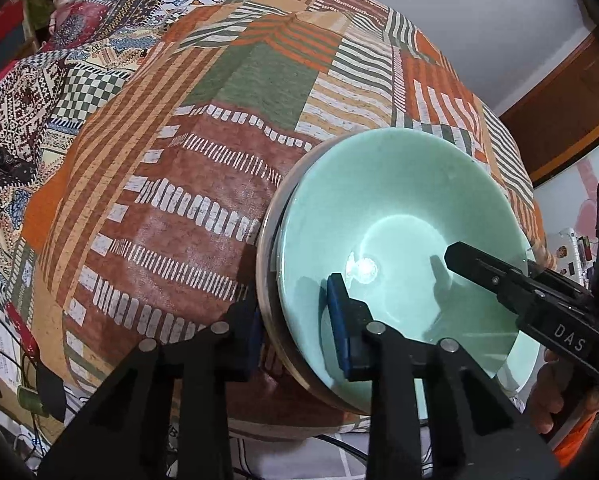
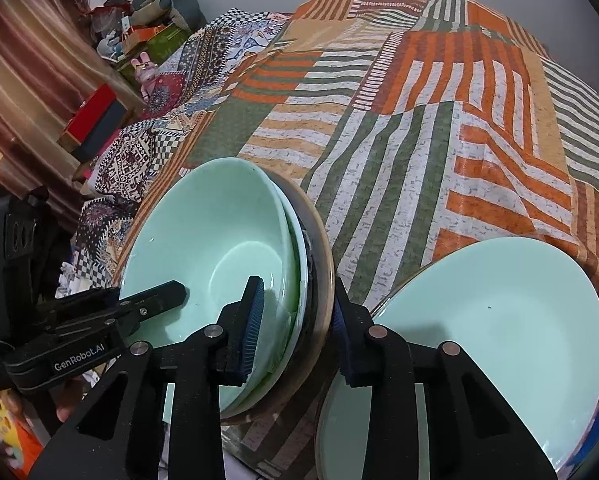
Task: Organize plates and bowls
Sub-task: 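Carry the stack over the large mint green plate with the left tool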
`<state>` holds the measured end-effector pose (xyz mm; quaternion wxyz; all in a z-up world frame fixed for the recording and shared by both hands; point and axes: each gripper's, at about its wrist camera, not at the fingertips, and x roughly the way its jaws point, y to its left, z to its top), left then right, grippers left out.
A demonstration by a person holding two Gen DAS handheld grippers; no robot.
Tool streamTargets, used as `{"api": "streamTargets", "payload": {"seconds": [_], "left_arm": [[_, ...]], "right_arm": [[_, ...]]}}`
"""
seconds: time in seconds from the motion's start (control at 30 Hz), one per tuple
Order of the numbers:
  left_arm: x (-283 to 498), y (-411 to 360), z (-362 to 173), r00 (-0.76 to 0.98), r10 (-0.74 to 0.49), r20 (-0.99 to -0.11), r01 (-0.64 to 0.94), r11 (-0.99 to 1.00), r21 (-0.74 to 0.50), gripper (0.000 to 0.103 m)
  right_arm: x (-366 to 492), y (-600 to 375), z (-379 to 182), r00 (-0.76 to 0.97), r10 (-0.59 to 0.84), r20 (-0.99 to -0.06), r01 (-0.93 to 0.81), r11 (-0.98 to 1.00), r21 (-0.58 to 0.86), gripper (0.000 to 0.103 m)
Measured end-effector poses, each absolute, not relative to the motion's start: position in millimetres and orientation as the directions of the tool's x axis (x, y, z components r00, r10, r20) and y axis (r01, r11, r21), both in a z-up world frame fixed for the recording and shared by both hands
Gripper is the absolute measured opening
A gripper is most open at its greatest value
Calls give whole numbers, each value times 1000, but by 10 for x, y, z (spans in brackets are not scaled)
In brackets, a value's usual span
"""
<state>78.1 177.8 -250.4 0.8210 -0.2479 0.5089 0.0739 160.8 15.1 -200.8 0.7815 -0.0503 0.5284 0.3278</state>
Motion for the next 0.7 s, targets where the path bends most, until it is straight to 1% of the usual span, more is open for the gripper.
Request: {"api": "streamTargets", "payload": {"seconds": [0.1, 0.3, 0.7], "left_arm": [[778, 1767, -2475, 470, -121, -875, -375, 869, -322, 29], [743, 1694, -2342, 478, -59, -877, -368, 892, -261, 29], [639, 1604, -2016, 535, -34, -844, -348, 902, -256, 30]], "right_arm": [[1602, 158, -2005, 234, 448, -863, -561, 787, 256, 29], [1561, 152, -1984, 242, 442, -864, -557, 792, 249, 29], [1486, 67, -1754, 278, 475, -835, -549, 792, 267, 29]]}}
